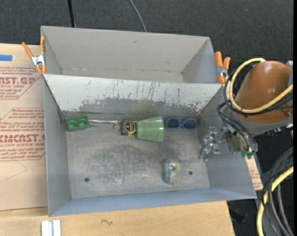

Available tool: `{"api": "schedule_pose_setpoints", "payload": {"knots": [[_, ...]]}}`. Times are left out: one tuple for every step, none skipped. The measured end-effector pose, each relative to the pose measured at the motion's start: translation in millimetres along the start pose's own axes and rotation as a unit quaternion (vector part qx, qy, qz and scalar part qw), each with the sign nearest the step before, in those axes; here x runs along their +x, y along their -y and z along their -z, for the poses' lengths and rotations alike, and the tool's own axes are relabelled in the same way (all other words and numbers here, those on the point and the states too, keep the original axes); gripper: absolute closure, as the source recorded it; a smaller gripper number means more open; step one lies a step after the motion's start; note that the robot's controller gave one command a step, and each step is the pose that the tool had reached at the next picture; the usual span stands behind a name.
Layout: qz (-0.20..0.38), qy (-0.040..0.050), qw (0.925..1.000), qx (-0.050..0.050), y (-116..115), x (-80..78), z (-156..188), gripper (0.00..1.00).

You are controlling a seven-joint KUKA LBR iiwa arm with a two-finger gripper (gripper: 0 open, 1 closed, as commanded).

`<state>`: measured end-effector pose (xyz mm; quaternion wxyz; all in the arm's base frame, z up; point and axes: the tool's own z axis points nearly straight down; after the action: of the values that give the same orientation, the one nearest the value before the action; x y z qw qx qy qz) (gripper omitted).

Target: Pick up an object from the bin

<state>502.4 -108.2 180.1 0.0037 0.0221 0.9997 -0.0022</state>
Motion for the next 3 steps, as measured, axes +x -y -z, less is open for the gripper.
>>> {"api": "schedule_pose_setpoints", "payload": {"knots": [[-0.055,-0.0043,0.9985,-0.002,10.0,-9.4,-36.5,1.00],[-0.098,-0.0003,0.9952,-0.002,8.7,-70.0,-24.2,1.00],[0.045,0.0003,0.9990,-0.002,2.1,-48.0,53.9,1.00]]}}
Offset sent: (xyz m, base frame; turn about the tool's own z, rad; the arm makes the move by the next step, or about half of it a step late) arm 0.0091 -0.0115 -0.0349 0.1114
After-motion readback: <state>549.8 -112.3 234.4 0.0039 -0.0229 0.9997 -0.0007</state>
